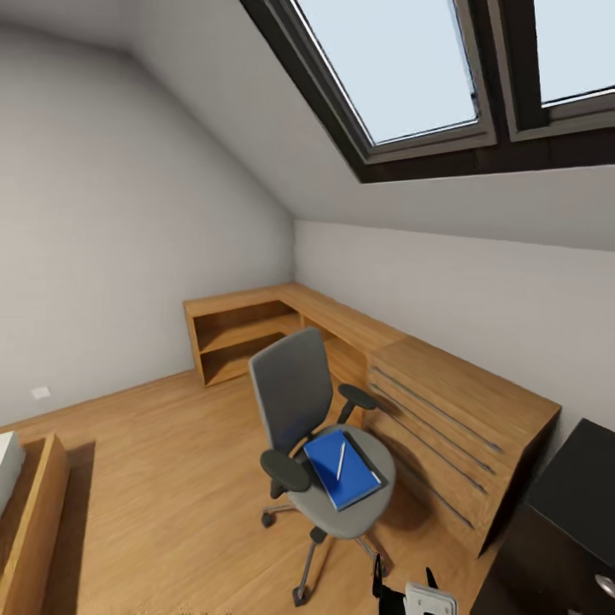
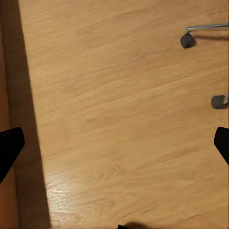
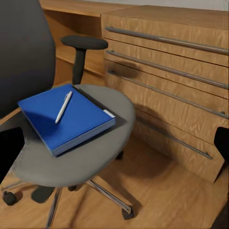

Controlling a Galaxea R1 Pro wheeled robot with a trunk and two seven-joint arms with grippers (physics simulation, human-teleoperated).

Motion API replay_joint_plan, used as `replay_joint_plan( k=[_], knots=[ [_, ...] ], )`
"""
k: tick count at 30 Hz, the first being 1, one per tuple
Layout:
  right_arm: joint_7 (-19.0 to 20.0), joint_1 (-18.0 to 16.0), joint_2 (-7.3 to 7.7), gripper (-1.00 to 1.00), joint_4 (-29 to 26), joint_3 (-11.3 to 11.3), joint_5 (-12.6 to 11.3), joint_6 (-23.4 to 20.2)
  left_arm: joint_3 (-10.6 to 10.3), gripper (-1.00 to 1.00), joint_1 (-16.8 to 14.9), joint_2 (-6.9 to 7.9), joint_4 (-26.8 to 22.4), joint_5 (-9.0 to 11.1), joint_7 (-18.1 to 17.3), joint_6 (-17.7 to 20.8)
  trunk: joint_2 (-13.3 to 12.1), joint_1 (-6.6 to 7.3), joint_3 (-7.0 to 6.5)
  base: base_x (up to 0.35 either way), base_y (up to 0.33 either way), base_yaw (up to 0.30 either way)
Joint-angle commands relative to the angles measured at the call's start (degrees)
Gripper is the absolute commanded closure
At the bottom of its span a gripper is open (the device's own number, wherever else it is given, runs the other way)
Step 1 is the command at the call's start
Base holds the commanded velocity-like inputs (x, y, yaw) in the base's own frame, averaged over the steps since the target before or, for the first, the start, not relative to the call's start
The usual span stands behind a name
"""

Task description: In the bedroom, organize the workspace by keeping the computer under the desk, ensuring the monitor is on the desk, placing the keyboard on the desk next to the monitor, placing the mouse on the desk next to the keyboard, moving the folder from the swivel chair onto the desk next to the mouse, stacking the notebook on top of the folder with the pen on top of the notebook, and positioning the swivel chair next to the desk.

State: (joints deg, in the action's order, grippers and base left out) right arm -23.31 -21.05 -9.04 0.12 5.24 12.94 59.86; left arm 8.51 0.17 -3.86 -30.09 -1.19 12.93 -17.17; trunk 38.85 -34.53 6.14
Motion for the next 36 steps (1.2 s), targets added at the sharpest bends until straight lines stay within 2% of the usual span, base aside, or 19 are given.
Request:
replay_joint_plan(
  k=[1,4,9,26,36],
  knots=[
    [-0.25,-0.04,-0.02,-1.0,0.04,0.47,0.62,0.14,0.21,-1.0,0.01,-0.07,-0.06,0.15,0.03,-0.09,0.11,-0.04,0.09,0.041,0.126,0.287],
    [-0.25,-0.04,-0.02,-1.0,0.05,0.47,0.66,0.14,0.25,-1.0,0.01,-0.17,-0.06,1.3,0.03,-0.12,0.11,-0.04,0.09,0.024,0.072,0.287],
    [-0.25,-0.04,-0.02,-1.0,0.05,0.47,0.68,0.14,0.12,-1.0,0.01,-0.23,-0.06,2.02,-0.06,-0.2,0.11,-0.04,0.09,0.009,0.027,0.287],
    [-0.18,-0.04,0.0,-1.0,0.07,0.47,0.65,0.14,-0.41,-1.0,0.01,-0.16,0.04,1.91,-0.1,-0.23,0.11,-0.04,0.18,0.001,0.003,0.28],
    [0.23,-0.04,0.77,-1.0,0.14,0.39,0.68,0.14,-2.0,-1.0,0.01,-0.17,1.74,1.27,0.03,-0.23,0.11,-0.04,0.3,0.0,0.0,0.079]
  ],
)
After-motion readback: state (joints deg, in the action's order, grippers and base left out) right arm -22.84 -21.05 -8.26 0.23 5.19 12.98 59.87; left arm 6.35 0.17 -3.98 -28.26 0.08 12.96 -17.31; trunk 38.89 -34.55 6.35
